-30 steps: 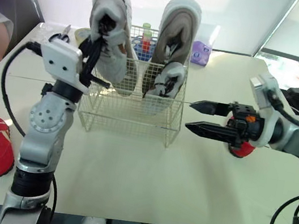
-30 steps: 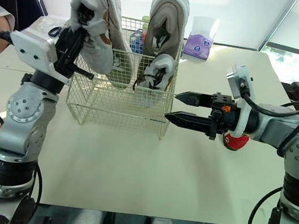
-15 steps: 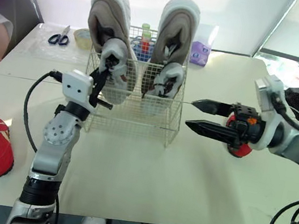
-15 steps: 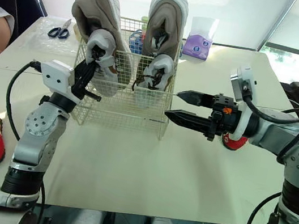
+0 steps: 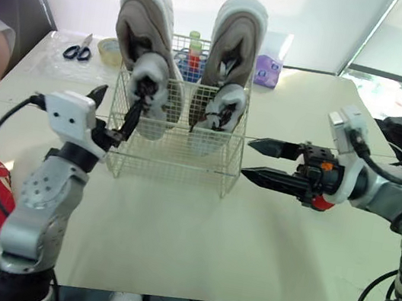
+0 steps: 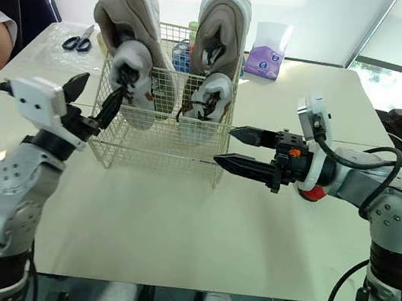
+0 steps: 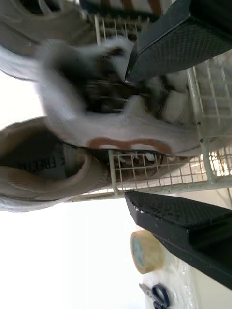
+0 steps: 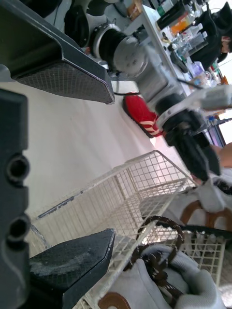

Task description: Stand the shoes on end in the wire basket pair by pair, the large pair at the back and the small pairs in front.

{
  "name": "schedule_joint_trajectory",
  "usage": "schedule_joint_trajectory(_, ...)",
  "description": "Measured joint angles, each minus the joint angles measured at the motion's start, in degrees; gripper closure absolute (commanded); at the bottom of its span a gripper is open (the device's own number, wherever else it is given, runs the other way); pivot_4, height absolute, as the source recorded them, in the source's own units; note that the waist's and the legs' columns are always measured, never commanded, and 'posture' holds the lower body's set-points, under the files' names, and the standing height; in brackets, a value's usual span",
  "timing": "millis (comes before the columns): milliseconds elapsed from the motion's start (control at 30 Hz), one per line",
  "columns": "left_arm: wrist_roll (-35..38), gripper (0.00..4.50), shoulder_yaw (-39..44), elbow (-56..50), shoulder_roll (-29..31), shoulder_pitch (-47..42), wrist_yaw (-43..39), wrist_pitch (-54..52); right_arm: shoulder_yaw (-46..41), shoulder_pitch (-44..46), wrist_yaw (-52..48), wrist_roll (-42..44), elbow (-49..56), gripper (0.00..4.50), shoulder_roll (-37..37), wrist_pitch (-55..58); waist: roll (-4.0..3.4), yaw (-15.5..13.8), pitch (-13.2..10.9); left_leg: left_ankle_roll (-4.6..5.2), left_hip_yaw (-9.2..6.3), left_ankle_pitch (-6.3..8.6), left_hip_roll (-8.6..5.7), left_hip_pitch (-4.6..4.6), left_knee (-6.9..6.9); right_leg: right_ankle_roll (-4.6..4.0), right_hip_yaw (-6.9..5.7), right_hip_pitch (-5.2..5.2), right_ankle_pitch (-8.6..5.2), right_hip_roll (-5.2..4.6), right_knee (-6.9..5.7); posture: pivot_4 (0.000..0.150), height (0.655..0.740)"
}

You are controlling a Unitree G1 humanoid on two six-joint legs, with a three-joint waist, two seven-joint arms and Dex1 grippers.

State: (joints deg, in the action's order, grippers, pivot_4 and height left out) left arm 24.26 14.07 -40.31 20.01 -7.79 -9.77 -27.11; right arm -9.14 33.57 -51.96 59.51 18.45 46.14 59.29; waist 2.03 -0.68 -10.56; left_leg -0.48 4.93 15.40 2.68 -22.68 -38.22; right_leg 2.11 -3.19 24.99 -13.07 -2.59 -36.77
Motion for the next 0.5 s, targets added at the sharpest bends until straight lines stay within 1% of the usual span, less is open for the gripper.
schedule_joint_trajectory(33,2.66,0.86,1.50,-2.53,1.53,1.64,-0.17,-2.82,0.21,-0.01,-0.57,-0.59,-0.46,0.00,0.15,-0.33,0.00,0.02,0.00,0.00,0.00,0.00,0.00,0.01,0.01,-0.01,0.00,0.00,0.00,0.00,0.02,0.150,0.7400)
schedule_joint_trajectory(167,12.39,0.86,7.49,-7.25,7.19,5.97,-1.80,-10.69,1.83,0.02,-2.57,-2.53,-2.43,0.00,0.96,-0.78,-0.03,0.03,-0.03,0.00,0.00,0.00,0.02,0.01,0.02,-0.18,-0.01,0.00,-0.10,0.03,0.07,0.150,0.7400)
schedule_joint_trajectory(200,16.11,0.86,9.65,-7.98,8.94,6.85,-2.50,-12.53,2.09,0.03,-2.86,-3.15,-3.04,0.00,0.92,-1.07,-0.03,0.02,-0.02,0.00,-0.01,0.00,0.02,0.01,0.01,-0.19,-0.01,0.00,-0.11,0.03,0.09,0.150,0.7400)
schedule_joint_trajectory(267,20.78,0.34,11.99,-8.21,10.64,7.57,-3.14,-14.11,2.09,0.34,-2.71,-3.78,-3.99,0.00,0.25,-1.74,-0.04,-0.07,-0.03,0.00,-0.01,0.00,0.01,0.01,0.01,-0.20,-0.01,-0.02,-0.12,0.02,0.12,0.150,0.7400)
schedule_joint_trajectory(300,24.36,0.09,13.23,-7.78,11.80,7.56,-3.96,-14.84,1.86,0.96,-1.52,-4.34,-5.03,0.00,-0.95,-2.43,-0.03,-0.05,-0.03,-0.01,-0.01,0.00,0.02,0.00,0.01,-0.21,-0.01,-0.02,-0.12,0.02,0.14,0.150,0.7400)
schedule_joint_trajectory(333,26.55,0.04,13.82,-7.65,12.60,7.37,-4.44,-15.13,1.59,1.36,-0.75,-4.64,-5.75,0.00,-1.63,-2.89,-0.04,-0.04,-0.04,-0.01,0.00,0.00,0.01,0.00,0.01,-0.22,-0.01,-0.02,-0.12,0.02,0.17,0.150,0.7400)
schedule_joint_trajectory(433,37.41,0.04,13.92,-6.67,17.17,3.35,-5.49,-16.99,-1.69,1.23,3.16,-5.47,-7.33,0.00,-2.72,-4.96,-0.05,-0.41,-0.04,-0.01,-0.09,0.00,-0.01,-0.16,0.01,-0.24,-0.07,-0.01,-0.12,0.01,0.29,0.150,0.7400)
schedule_joint_trajectory(500,43.11,0.04,11.63,-6.57,19.40,-0.01,-5.27,-18.05,-4.99,0.58,5.75,-6.16,-7.50,0.00,-2.72,-6.43,-0.07,-0.28,-0.04,0.02,-0.07,0.02,-0.03,-0.22,0.02,-0.21,-0.05,-0.05,-0.10,-0.01,0.44,0.150,0.7400)
